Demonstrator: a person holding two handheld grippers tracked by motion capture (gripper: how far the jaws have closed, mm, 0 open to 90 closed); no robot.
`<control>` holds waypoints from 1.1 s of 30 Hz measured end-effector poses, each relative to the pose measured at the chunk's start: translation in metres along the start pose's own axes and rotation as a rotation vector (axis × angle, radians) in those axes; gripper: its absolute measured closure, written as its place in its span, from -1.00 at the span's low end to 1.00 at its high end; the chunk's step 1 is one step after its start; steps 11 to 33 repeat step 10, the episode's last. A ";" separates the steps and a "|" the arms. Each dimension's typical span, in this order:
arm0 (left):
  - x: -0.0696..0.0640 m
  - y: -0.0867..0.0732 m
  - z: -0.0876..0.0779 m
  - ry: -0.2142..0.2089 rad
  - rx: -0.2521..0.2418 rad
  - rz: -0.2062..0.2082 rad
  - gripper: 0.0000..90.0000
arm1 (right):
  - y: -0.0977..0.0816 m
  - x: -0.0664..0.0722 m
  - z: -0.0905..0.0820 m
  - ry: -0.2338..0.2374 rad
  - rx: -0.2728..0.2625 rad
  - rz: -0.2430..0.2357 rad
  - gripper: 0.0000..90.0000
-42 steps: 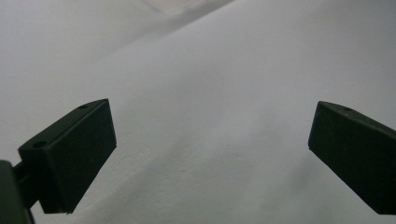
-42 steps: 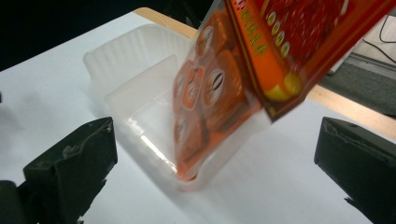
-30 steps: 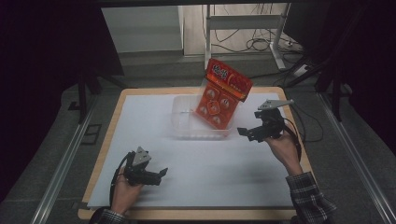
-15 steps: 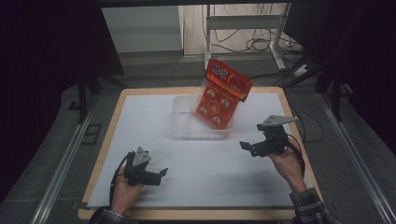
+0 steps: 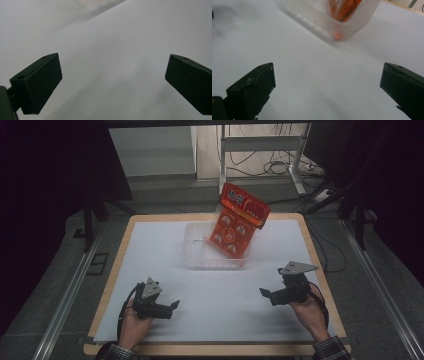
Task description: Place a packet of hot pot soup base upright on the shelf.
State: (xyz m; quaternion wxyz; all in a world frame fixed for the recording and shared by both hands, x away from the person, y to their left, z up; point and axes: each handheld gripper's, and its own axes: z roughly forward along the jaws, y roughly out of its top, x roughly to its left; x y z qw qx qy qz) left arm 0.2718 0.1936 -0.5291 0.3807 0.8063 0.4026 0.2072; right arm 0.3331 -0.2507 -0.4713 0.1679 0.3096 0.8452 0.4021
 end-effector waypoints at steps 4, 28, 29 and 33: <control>0.000 0.000 0.000 -0.001 -0.001 -0.001 -0.99 | -0.013 -0.001 0.004 0.002 0.040 0.008 -1.00; 0.000 0.000 0.001 -0.001 -0.001 0.002 -0.99 | -0.017 0.000 0.008 0.000 0.055 -0.009 -1.00; 0.000 0.000 0.001 -0.001 -0.001 0.002 -0.99 | -0.017 0.000 0.008 0.000 0.055 -0.009 -1.00; 0.000 0.000 0.001 -0.001 -0.001 0.002 -0.99 | -0.017 0.000 0.008 0.000 0.055 -0.009 -1.00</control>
